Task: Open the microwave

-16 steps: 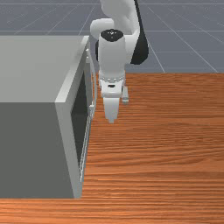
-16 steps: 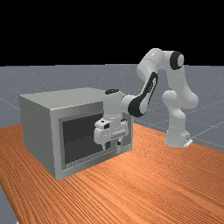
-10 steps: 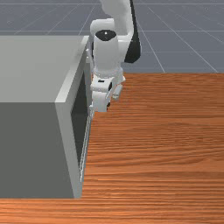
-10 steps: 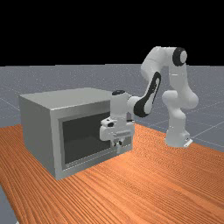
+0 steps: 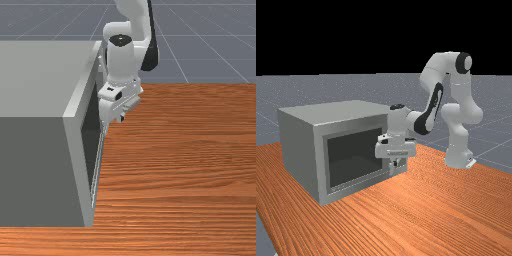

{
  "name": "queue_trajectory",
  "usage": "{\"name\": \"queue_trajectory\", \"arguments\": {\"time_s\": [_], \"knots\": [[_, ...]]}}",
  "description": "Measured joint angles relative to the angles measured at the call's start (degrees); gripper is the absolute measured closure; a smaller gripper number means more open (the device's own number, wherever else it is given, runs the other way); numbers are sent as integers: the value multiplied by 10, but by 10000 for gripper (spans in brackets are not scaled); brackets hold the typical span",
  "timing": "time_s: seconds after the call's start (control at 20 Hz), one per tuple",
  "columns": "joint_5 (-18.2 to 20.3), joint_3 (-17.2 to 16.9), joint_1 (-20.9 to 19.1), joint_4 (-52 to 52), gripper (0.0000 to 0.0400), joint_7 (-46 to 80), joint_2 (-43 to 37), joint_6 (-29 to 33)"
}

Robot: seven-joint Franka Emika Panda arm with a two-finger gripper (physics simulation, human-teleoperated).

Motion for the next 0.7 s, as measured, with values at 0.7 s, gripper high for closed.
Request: {"name": "queue_trajectory", "arguments": {"time_s": [0.7], "knots": [[6,-27,49,22,400,225,-62,-76]]}}
